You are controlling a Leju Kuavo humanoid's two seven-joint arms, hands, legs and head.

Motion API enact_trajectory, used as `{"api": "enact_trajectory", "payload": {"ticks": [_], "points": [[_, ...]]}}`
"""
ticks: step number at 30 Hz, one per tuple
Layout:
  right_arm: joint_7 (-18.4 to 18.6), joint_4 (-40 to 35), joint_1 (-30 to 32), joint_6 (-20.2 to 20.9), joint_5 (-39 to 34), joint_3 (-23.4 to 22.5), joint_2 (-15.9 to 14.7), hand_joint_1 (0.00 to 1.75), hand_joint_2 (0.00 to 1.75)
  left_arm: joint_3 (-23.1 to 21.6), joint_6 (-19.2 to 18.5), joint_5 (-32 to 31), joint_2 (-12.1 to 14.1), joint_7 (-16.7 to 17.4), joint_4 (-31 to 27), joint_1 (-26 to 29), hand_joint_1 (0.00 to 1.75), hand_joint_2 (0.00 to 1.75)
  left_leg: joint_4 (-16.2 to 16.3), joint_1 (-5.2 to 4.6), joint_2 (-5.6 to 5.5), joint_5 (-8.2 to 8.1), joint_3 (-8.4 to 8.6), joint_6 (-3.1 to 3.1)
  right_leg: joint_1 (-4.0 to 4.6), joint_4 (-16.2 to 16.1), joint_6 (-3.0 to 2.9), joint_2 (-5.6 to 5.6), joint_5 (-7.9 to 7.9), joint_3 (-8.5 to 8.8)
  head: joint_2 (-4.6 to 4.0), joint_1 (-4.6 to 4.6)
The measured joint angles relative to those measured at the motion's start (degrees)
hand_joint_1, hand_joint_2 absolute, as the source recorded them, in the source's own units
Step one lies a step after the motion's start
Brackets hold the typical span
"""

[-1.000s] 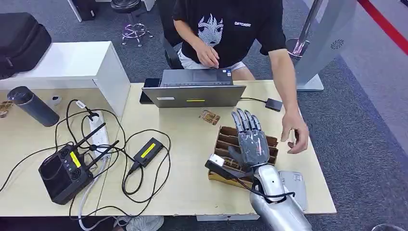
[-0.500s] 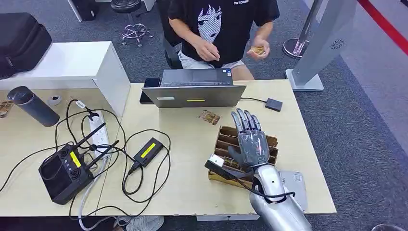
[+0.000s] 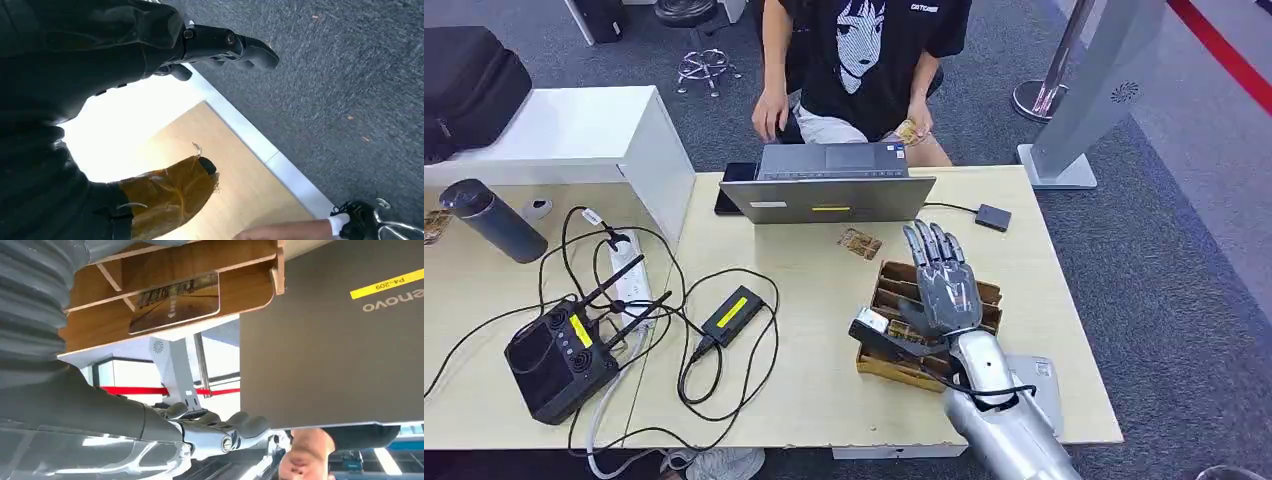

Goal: Pass the card to the sensor for recognition and then transmit it.

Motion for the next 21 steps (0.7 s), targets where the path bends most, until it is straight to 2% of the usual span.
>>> {"api": "enact_trajectory", "payload": {"ticks": [15,16,17,19,21], "points": [[0.35,0.85,-0.92,1.57,-0.79,0.63,0.13,0.00,1.75,0.02,-0.57,0.02,-0.02,0.79,0.00,-0.16,0.00,1.75,0.00,0.00,0.00,0.00,0.00,0.00,0.00,0.00,0.00,0.00,0.00,0.00,0.00,0.00],[0.37,0.87,-0.97,1.60,-0.79,0.66,0.13,0.17,1.75,0.02,-0.59,0.02,-0.02,0.81,0.00,-0.17,0.00,1.75,0.00,0.00,0.00,0.00,0.00,0.00,0.00,0.00,0.00,0.00,0.00,0.00,0.00,0.00],[0.37,0.94,-1.05,1.66,-0.79,0.70,0.13,0.51,1.75,0.02,-0.59,0.02,-0.02,0.81,0.00,-0.17,0.00,1.75,0.00,0.00,0.00,0.00,0.01,0.00,0.00,0.00,0.00,0.00,0.00,0.00,0.00,0.00],[0.37,1.05,-1.08,2.10,-0.79,0.72,0.13,1.34,1.75,0.02,-0.70,0.02,-0.02,0.83,0.00,-0.20,0.00,1.75,0.00,0.00,0.00,0.00,0.01,0.00,0.00,0.00,0.00,0.00,0.00,0.00,0.00,0.00],[0.37,1.11,-1.08,2.36,-0.79,0.76,0.13,1.50,1.75,0.02,-0.83,0.02,-0.02,0.85,0.00,-0.22,0.00,1.75,0.00,0.00,0.00,0.00,0.00,0.00,0.00,0.00,0.00,0.00,0.00,0.00,0.00,0.00]]}}
